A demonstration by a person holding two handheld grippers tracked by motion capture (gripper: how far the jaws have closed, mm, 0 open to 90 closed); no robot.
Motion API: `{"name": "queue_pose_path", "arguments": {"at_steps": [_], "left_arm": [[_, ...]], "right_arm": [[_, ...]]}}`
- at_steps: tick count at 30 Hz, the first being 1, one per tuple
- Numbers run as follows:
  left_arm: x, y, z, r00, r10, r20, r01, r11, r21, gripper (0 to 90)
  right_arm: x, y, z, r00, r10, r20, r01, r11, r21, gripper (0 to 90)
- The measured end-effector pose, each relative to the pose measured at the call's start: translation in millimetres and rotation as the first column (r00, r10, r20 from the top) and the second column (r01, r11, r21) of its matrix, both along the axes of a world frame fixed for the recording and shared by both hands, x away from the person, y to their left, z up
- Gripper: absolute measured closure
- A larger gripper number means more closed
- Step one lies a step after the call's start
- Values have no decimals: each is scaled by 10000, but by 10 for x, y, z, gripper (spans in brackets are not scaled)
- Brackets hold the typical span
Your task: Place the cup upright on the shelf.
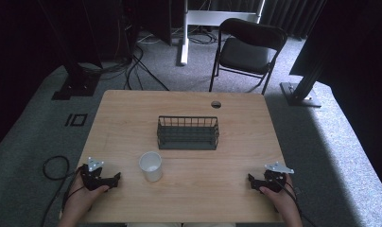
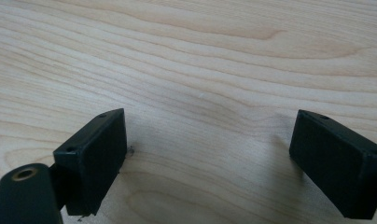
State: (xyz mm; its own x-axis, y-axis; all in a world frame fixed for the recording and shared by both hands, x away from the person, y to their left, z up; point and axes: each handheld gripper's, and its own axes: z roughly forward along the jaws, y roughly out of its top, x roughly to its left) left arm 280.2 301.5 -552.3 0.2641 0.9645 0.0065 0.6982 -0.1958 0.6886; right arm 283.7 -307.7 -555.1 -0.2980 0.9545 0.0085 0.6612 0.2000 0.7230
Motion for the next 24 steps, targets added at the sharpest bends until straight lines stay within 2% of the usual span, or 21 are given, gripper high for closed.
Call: {"name": "queue_pose_path", "arguments": {"at_steps": [13,24], "left_arm": [[0,0,0,10000,-7,1,7,10000,8,21],[1,-1,-1,10000,-37,12,37,10000,-3,22]], "right_arm": [[0,3,1,10000,3,26,-3,10000,-31,110],[38,55,11,9989,472,27,-472,9989,-76,111]]}}
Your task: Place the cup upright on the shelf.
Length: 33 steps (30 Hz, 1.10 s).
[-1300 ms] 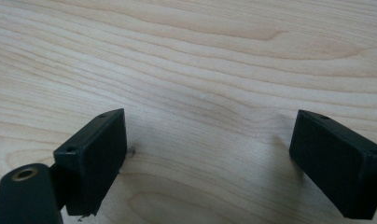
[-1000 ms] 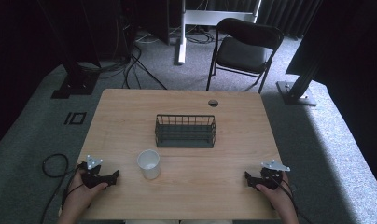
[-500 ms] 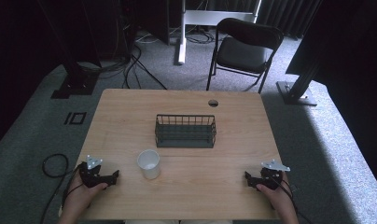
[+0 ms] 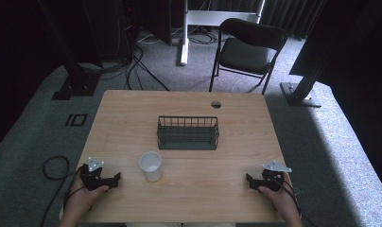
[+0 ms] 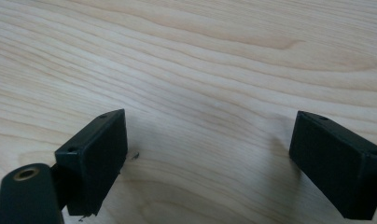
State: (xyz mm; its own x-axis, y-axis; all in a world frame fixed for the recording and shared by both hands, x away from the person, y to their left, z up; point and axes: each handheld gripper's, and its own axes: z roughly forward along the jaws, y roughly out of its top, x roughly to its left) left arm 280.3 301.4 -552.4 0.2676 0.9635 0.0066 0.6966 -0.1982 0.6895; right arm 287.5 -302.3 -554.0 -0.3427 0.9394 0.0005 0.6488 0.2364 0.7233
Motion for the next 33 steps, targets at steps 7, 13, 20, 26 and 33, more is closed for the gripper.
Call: {"name": "queue_pose_path", "arguments": {"at_steps": [7,13,20,26,33], "left_arm": [[0,0,0,10000,-10,0,10,10000,4,22],[0,-1,0,10000,-10,-1,10,10000,4,22],[0,0,0,10000,-12,0,12,10000,2,22],[-1,-1,0,10000,-9,-1,9,10000,4,22],[-1,-1,0,10000,-10,0,10,10000,5,22]], "right_arm": [[28,100,39,9990,411,170,-411,9991,29,111],[56,214,87,9970,721,278,-727,9972,189,111],[86,339,159,9932,1090,403,-1105,9932,372,111],[100,465,211,9861,1577,531,-1612,9843,718,111],[118,605,279,9754,2063,779,-2134,9722,969,111]]}}
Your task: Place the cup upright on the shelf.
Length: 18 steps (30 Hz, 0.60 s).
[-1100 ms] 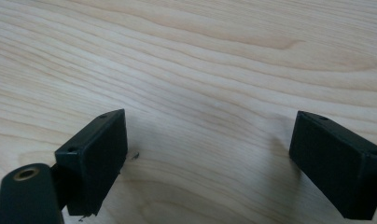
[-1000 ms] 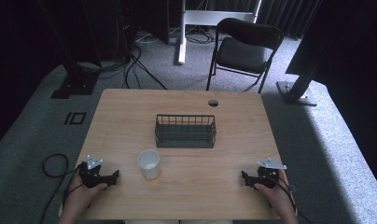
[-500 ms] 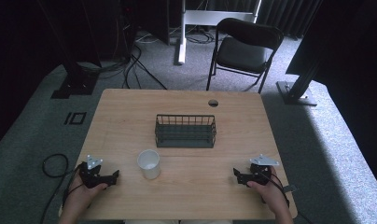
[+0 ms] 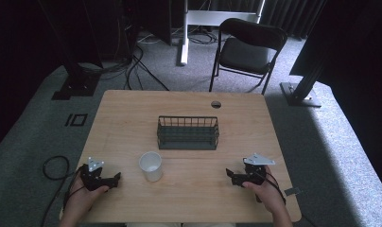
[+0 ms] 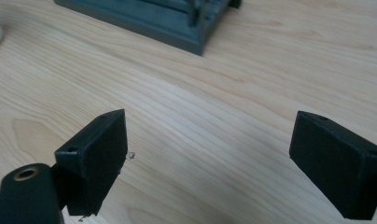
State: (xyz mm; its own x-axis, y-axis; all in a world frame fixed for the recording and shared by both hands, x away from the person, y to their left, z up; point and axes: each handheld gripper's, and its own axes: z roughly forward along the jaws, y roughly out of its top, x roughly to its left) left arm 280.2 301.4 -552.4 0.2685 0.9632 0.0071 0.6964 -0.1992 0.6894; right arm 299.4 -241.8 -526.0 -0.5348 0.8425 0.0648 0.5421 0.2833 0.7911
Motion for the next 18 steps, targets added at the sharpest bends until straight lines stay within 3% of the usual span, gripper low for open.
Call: {"name": "queue_pose_path", "arguments": {"at_steps": [18], "left_arm": [[0,0,0,10000,-1,0,1,10000,1,22]], "right_arm": [[44,384,41,9947,987,304,-990,9951,83,111]]}}
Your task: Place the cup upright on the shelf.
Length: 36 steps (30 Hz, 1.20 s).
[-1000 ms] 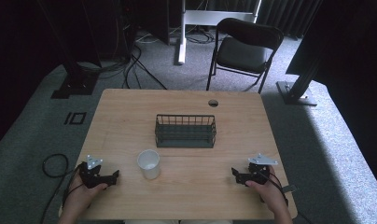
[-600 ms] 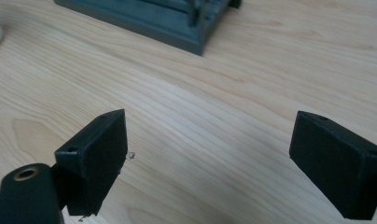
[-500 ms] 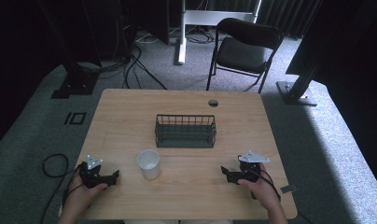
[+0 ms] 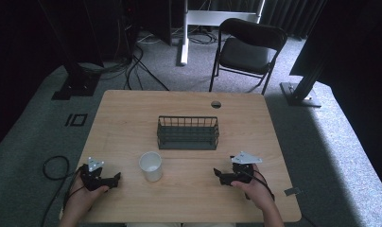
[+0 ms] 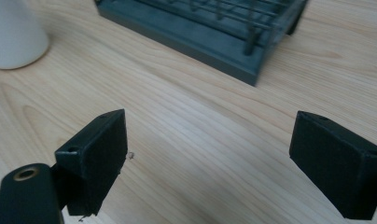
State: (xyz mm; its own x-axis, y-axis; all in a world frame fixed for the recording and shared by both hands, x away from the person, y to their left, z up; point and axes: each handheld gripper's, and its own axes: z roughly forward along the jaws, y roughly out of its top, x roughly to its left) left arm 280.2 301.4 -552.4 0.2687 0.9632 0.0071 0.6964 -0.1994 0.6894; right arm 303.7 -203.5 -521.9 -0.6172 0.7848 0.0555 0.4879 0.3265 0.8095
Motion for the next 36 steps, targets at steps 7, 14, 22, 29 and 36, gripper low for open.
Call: {"name": "queue_pose_path", "arguments": {"at_steps": [7,14,22,29,36], "left_arm": [[0,0,0,10000,-2,2,2,10000,-5,22],[0,0,0,10000,1,1,-1,10000,-1,22],[0,0,0,10000,1,0,-1,10000,-3,22],[0,0,0,10000,0,-2,0,10000,-2,22],[0,1,0,10000,-2,-1,2,10000,-4,22]], "right_arm": [[11,174,8,9989,474,34,-474,9988,140,111],[-8,387,23,9931,1175,35,-1176,9923,399,111],[-1,566,71,9868,1609,205,-1617,9858,462,112],[-3,722,79,9781,2052,336,-2068,9768,556,112],[-17,863,81,9680,2480,379,-2498,9669,526,112]]}}
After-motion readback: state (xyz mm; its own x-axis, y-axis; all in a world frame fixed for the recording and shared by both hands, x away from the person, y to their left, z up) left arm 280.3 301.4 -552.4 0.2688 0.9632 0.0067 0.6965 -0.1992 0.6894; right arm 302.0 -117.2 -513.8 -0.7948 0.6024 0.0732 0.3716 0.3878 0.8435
